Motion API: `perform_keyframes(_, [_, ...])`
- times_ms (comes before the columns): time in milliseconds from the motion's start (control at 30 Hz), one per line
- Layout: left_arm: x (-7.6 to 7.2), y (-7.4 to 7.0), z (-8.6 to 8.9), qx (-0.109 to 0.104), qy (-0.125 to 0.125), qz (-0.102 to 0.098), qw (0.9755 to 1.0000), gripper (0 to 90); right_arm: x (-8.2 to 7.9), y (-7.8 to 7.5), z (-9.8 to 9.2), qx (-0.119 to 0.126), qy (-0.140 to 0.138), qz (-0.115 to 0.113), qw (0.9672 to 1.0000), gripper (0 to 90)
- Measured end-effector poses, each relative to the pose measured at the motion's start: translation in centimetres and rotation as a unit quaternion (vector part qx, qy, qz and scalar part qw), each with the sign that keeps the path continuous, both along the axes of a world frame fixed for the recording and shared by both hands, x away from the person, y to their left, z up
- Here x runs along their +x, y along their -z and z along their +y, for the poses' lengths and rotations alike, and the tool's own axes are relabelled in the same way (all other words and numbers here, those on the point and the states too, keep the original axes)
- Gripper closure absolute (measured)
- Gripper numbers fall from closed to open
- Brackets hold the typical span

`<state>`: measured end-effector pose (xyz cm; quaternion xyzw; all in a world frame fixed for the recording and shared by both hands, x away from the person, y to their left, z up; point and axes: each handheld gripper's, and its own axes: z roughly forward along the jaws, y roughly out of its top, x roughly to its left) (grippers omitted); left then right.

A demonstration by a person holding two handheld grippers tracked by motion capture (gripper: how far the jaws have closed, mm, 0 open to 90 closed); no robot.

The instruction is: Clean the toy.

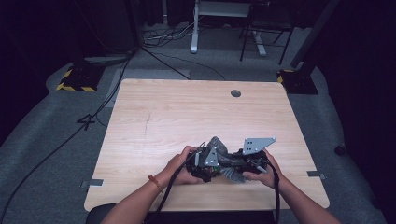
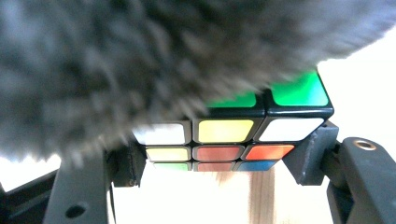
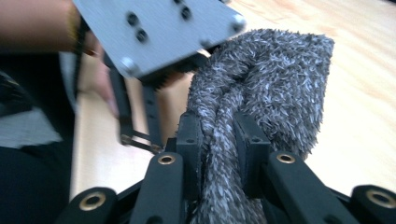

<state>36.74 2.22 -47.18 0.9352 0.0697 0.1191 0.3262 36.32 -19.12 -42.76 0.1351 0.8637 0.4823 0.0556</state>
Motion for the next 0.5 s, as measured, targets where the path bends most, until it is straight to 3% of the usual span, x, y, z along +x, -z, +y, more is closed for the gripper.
perform_keyframes(267, [0.0,-0.4,0.5,-0.01,-0.002,0.006,0.9999,34.0,1.0,0.4,-1.7,-0.018,0.044,-0.011,0.9988,75.3])
perform_keyframes(500, [-0.3,-1.4,1.2,-0.027,0.004,-0.004,0.9996,34.0,2.0,1.3,-3.0,-0.016,0.057,0.015,0.9981,75.3])
